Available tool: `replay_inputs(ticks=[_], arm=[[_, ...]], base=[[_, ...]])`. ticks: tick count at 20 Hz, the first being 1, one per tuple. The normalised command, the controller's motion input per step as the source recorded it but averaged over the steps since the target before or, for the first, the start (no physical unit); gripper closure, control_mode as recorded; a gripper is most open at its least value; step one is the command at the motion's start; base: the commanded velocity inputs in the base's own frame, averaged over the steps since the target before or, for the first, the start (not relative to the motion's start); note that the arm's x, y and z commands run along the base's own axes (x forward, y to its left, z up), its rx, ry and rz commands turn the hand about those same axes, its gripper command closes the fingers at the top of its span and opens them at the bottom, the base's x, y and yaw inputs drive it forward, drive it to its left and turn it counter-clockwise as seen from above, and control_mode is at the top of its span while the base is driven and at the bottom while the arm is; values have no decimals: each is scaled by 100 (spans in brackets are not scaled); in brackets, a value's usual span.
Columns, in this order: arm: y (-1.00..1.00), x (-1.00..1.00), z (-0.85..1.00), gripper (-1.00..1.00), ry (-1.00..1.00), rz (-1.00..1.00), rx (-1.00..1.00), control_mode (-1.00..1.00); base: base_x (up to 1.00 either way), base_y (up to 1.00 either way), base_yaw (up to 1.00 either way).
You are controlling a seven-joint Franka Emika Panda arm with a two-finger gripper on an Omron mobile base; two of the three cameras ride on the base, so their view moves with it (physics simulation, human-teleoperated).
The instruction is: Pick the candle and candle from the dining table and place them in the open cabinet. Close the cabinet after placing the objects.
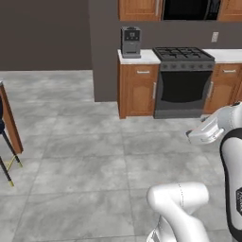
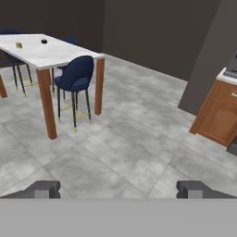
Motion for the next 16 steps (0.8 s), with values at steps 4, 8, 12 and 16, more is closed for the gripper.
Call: replay_inputs(ticks=[4, 8, 12, 16], arm=[[0, 0, 0, -100, 0, 0, 0, 100], [0, 0, 0, -100, 0, 0, 0, 100], [0, 0, 0, -100, 0, 0, 0, 100], [0, 0, 0, -100, 0, 0, 0, 100]], base=[[-19, -3, 11], [-1, 0, 2], [0, 58, -2], [0, 100, -6]])
